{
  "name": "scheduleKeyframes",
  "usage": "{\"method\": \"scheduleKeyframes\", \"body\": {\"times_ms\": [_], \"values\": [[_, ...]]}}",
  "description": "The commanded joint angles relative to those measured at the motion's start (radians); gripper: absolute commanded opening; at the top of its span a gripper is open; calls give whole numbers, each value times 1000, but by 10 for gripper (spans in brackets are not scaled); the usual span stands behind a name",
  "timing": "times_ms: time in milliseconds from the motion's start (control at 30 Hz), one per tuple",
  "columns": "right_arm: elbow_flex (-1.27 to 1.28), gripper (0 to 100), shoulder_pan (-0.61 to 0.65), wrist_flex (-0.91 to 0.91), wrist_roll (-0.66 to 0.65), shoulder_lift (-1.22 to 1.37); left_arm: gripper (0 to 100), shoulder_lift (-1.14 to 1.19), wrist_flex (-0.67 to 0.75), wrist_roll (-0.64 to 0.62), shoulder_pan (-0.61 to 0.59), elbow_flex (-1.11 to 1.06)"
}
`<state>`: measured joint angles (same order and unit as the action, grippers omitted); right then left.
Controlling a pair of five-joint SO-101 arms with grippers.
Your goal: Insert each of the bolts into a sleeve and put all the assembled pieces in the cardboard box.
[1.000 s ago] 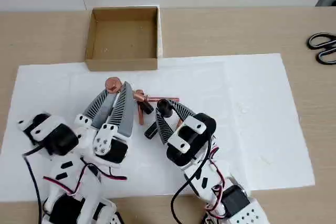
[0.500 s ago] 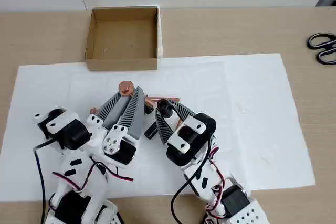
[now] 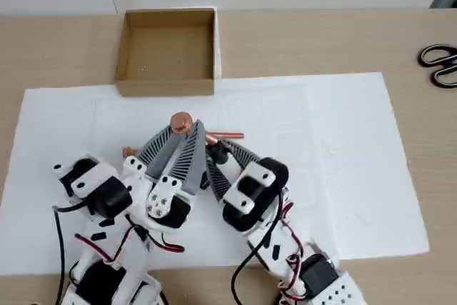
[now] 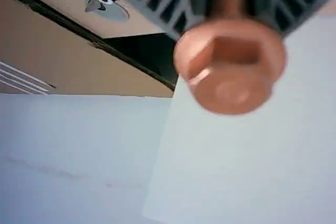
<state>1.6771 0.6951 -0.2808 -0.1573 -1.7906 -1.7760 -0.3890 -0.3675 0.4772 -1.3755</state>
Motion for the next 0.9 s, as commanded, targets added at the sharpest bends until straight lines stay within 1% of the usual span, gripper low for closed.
{"method": "scheduleKeyframes", "body": {"times_ms": [0, 67, 200, 333, 633, 733, 800, 867], "values": [[5, 5, 2, -1, -8, -16, 6, -2, 9, 37, 5, 31], [5, 5, -2, -1, -8, -16, 6, -2, -28, 64, 9, 31], [5, 5, -18, -4, -8, -13, 6, -2, -94, 69, 11, 33], [5, 5, -21, -71, -6, -18, 6, -3, -140, 69, 12, 35], [5, 5, -19, -81, -6, -18, 6, -3, -137, 72, 12, 31], [-3, 5, -19, -81, -6, -18, 6, -3, -133, 121, 11, 25], [-3, 5, -19, -81, -6, -18, 6, -3, -91, 150, 8, 4], [-3, 5, -19, -81, -6, -18, 6, -3, -26, 152, 11, -22]]}}
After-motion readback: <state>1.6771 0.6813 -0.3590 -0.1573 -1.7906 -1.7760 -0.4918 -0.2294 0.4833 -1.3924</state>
